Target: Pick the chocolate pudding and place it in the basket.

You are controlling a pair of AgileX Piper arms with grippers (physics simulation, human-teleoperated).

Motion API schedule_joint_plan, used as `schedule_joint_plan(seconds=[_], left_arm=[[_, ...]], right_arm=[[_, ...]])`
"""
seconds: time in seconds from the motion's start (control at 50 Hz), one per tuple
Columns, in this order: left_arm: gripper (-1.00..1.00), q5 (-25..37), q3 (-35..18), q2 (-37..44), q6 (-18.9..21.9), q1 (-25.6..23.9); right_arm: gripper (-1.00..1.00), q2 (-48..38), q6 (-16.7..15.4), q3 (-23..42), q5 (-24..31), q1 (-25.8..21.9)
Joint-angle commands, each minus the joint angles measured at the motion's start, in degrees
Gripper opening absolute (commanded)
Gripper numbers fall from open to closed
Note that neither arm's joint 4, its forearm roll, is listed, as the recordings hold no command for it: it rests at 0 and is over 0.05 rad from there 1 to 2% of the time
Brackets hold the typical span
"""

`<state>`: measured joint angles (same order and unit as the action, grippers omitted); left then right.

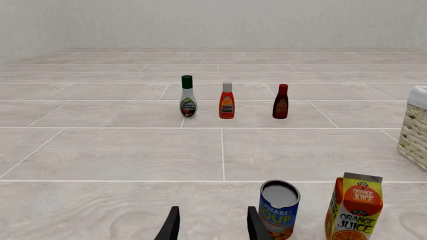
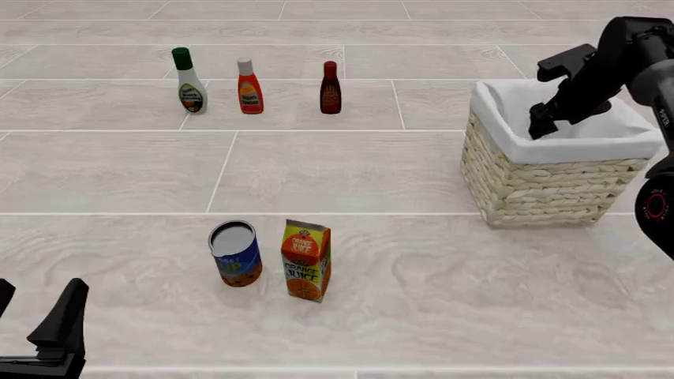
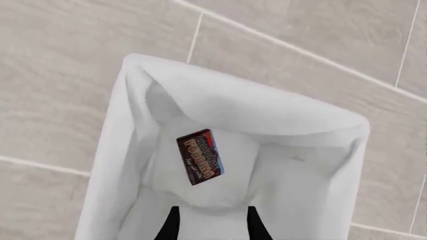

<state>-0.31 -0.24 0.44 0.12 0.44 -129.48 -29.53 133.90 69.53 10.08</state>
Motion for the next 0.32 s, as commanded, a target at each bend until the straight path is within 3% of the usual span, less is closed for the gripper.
schedule_joint_plan(seconds=[0.02,0.32], left_arm=[[1.0,0.23,-0.13,-0.1,0.0,-0.42],[1.0,0.23,-0.13,-0.1,0.0,-0.42]], right_arm=[[1.0,0.81,-0.11,-0.09,0.32,0.0],[1.0,4.36,-0.05,-2.17,0.31,-0.31]])
